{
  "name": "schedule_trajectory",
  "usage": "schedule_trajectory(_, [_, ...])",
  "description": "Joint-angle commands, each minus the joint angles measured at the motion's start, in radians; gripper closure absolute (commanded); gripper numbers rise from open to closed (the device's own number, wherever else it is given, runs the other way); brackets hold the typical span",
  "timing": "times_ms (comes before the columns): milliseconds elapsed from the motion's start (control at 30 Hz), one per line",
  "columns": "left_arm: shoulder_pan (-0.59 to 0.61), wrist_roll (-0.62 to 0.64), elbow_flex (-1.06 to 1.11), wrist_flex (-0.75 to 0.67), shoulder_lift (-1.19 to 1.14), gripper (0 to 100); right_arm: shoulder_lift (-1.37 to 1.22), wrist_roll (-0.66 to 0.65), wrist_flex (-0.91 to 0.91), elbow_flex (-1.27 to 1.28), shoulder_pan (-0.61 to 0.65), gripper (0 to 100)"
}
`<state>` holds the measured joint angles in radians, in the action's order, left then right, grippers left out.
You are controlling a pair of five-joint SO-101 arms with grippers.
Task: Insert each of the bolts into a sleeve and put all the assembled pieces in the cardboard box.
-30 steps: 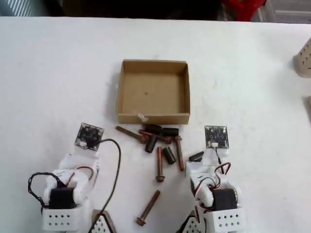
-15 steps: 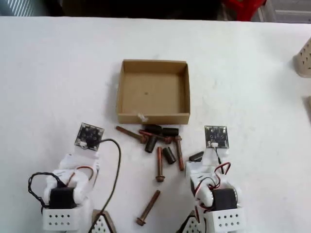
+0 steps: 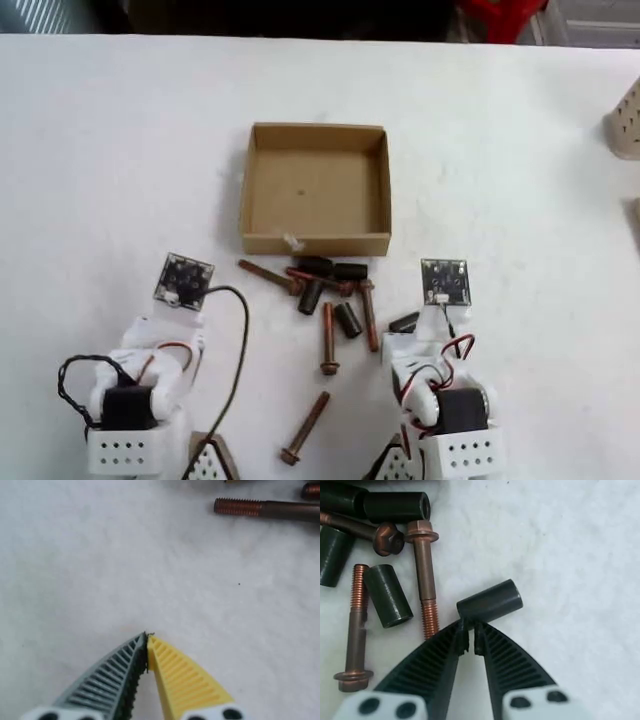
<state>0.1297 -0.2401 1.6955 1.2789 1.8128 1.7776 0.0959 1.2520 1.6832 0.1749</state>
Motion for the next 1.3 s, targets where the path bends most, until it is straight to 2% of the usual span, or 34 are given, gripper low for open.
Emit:
schedule_trajectory(0, [-0.008,0.002,-0.002,0.006,0.008,98,0.001,-0.006,0.004,0.008,0.004,97.9])
schedule_trajectory(1100, [-0.013,0.002,-0.002,0.005,0.008,98,0.001,-0.009,0.004,0.008,0.007,97.9])
schedule_trajectory(1267, [-0.004,0.003,-0.035,-0.077,0.008,98,0.002,-0.009,0.002,-0.028,-0.001,97.8])
